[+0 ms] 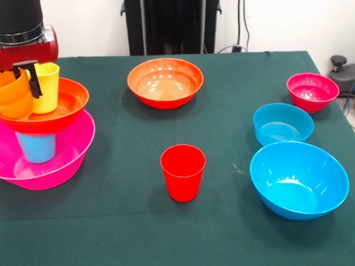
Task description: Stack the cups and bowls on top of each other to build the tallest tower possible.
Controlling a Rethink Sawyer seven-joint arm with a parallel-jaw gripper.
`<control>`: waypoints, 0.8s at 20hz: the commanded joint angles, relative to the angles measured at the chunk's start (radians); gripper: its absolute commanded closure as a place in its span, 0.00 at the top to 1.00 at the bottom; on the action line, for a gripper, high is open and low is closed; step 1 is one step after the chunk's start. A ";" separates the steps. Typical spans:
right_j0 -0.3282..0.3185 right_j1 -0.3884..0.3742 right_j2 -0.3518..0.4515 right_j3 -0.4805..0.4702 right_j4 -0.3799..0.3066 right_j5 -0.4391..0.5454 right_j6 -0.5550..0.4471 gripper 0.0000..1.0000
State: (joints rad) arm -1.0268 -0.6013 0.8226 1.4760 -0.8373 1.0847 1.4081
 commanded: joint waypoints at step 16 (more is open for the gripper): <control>0.052 0.024 -0.010 0.036 0.004 -0.041 -0.198 0.00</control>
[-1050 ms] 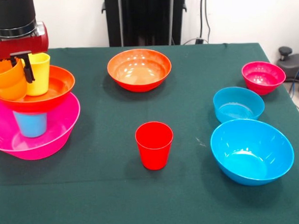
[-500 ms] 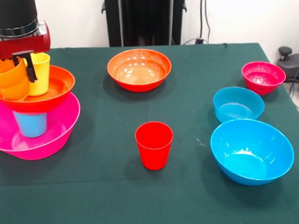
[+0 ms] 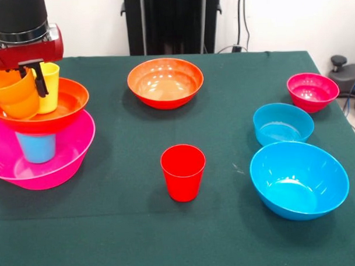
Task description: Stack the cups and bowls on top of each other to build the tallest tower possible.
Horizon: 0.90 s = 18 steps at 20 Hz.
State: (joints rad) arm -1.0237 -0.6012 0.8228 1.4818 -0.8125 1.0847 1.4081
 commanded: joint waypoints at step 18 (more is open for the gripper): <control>0.051 0.007 -0.007 0.005 0.021 -0.018 -0.181 1.00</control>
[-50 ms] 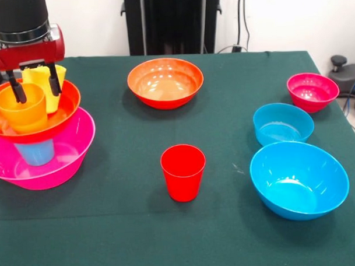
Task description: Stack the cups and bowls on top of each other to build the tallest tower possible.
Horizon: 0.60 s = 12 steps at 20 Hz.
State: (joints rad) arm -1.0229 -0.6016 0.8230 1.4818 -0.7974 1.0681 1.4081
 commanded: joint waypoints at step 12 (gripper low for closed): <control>0.056 -0.052 -0.002 0.010 0.043 0.057 -0.202 1.00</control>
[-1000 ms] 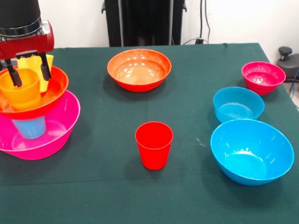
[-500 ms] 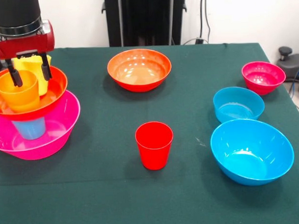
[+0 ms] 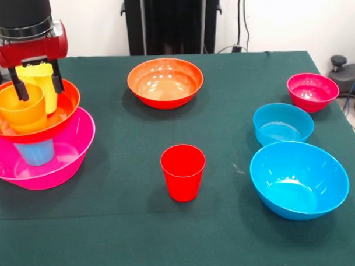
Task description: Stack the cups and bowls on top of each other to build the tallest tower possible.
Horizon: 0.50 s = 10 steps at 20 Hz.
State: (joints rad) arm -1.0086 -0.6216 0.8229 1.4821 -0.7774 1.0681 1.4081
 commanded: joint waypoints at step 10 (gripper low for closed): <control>0.063 -0.138 -0.004 0.009 0.089 0.149 -0.213 1.00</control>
State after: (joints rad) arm -1.0032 -0.7158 0.8229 1.4824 -0.7041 1.0872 1.4081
